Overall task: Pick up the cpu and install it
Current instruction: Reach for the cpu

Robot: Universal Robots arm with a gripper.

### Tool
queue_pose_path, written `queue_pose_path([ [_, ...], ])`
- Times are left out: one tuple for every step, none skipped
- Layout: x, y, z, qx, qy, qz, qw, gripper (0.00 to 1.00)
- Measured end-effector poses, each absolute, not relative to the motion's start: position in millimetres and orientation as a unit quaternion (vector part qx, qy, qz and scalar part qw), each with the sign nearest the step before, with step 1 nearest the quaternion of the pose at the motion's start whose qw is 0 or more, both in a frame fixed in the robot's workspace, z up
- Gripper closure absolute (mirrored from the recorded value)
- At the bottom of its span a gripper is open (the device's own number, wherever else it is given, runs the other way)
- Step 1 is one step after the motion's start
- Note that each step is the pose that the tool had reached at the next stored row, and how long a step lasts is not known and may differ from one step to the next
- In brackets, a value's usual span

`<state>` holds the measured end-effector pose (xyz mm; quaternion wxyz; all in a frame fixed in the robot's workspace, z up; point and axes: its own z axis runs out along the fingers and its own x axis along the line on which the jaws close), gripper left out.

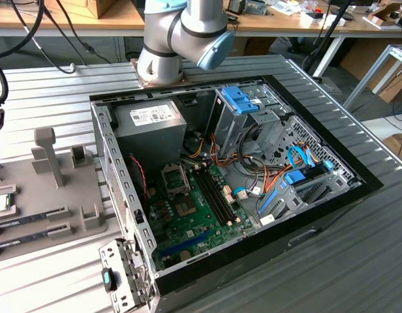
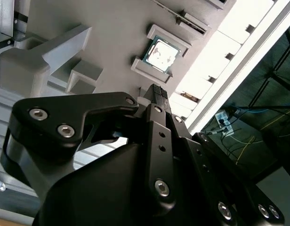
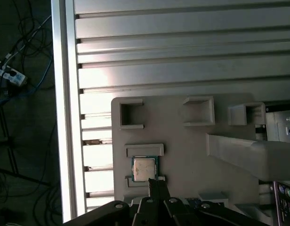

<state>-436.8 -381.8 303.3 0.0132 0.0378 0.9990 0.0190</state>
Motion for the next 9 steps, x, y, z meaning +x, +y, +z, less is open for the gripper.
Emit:
queue_pose_path([
  [-436.8, -381.6, 302.0, 0.038, 0.999, 0.018, 0.013, 0.89],
  [-436.8, -381.3, 300.6, 0.038, 0.999, 0.018, 0.013, 0.89],
  [-436.8, -380.9, 299.0, 0.038, 0.999, 0.017, 0.013, 0.89],
  [-436.7, -380.7, 298.0, 0.038, 0.999, 0.016, 0.013, 0.89],
  [-436.7, -380.4, 296.6, 0.038, 0.999, 0.016, 0.013, 0.89],
  [-436.8, -380.2, 295.8, 0.038, 0.999, 0.015, 0.013, 0.89],
  [-436.8, -379.9, 294.8, 0.038, 0.999, 0.015, 0.013, 0.89],
  [-436.8, -379.7, 294.2, 0.038, 0.999, 0.015, 0.013, 0.89],
  [-436.8, -379.2, 293.1, 0.038, 0.999, 0.015, 0.013, 0.89],
])
